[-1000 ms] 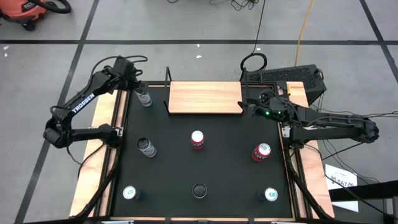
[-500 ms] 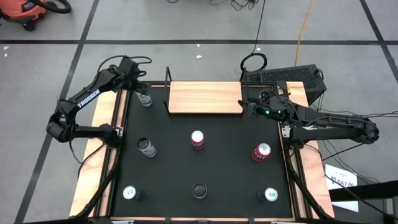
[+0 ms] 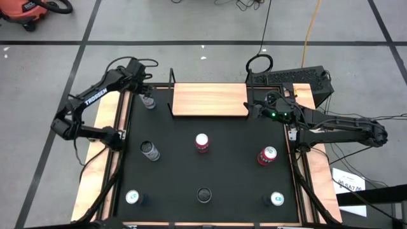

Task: Place canned beverage on shelf
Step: Put the top white pink soda can on the shelf

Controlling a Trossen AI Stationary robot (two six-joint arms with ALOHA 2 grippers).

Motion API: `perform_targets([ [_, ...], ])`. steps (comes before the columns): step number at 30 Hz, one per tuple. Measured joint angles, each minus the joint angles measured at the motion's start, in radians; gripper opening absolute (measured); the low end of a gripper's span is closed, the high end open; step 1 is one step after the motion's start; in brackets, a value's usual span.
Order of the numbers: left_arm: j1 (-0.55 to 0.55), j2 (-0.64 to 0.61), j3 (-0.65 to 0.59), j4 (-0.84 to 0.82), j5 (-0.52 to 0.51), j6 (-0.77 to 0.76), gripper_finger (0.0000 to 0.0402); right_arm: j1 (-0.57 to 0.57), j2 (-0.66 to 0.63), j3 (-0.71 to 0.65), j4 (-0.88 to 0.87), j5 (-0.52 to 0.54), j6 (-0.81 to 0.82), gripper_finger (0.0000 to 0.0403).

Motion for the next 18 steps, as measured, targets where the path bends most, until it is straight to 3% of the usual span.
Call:
perform_targets([
  [8, 0.019, 0.006, 0.043, -0.058, -0.019, 0.026, 0.0238, 0.0, 0.0, 0.0, -0.034, 0.0, 0.045, 0.0364],
  [18, -0.011, 0.0, 0.397, -0.068, -0.021, 0.185, 0.0241, 0.0, 0.0, 0.0, -0.043, -0.027, 0.04, 0.0364],
])
